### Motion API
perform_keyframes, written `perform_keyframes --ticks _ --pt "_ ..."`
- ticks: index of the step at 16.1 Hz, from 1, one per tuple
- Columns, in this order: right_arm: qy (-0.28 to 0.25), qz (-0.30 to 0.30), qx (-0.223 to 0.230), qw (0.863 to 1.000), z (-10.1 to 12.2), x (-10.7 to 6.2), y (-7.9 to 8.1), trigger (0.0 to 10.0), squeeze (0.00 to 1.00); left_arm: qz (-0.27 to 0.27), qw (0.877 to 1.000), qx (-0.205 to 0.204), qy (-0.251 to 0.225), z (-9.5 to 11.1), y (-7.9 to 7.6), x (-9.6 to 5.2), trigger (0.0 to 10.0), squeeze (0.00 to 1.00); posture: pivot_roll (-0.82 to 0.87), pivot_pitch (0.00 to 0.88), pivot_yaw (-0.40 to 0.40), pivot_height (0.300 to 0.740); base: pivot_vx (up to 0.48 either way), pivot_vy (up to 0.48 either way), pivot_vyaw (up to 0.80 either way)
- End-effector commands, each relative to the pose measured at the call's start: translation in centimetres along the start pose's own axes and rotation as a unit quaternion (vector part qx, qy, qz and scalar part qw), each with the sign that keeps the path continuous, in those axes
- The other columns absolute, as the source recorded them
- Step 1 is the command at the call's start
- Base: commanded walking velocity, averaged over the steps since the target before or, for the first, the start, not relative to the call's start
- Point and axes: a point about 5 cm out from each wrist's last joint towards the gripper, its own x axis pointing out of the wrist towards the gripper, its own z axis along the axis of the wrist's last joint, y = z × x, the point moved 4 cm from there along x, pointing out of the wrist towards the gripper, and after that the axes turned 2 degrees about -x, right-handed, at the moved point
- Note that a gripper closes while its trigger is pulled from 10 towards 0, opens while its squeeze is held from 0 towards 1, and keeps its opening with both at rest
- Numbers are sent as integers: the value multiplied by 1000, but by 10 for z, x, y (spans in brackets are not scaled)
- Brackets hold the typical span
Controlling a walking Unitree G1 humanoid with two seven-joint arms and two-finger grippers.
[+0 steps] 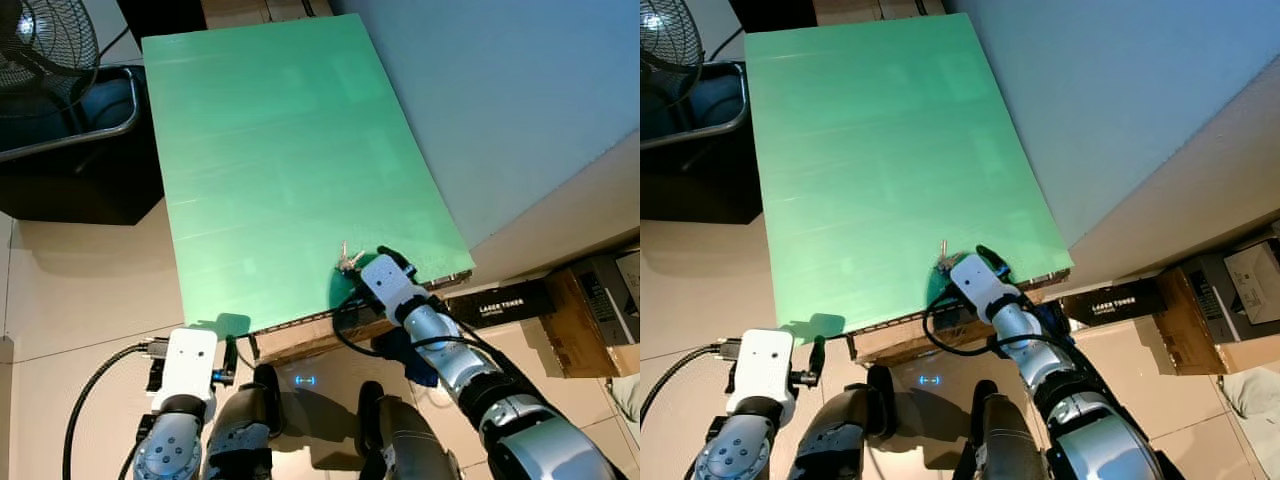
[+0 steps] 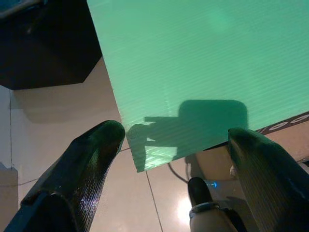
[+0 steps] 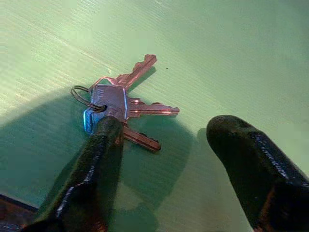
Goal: Hang keys on a hook
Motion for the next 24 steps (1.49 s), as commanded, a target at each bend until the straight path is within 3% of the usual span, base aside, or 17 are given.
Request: perform_keyframes --ticks 1,15,18,21,22,24 --pt "79 33 -6 996 -43 -20 18 0 0 -6 1000 -1 23 -13 -1 -4 10000 0 -45 344 -16 740 0 0 0" --pt "50 9 -23 998 -41 -26 16 0 0 -11 1000 -3 15 -12 -2 4 10000 0 -72 334 3 740 0 0 0" --pt "8 -17 -28 999 -23 -21 8 0 0 -15 1000 -3 11 -12 -3 6 10000 0 -84 325 10 740 0 0 0" --pt "7 -22 -33 999 -19 -18 6 0 0 -16 1000 -3 9 -10 -2 8 10000 0 -88 323 12 740 0 0 0" --pt "4 -23 -37 999 -17 -17 5 10000 0 -16 1000 -2 9 -10 -2 8 10000 0 -88 323 12 740 0 0 0" --pt "-23 -39 -55 997 -8 -17 -2 10000 0 -18 1000 -2 9 -11 -3 9 10000 0 -91 322 12 740 0 0 0"
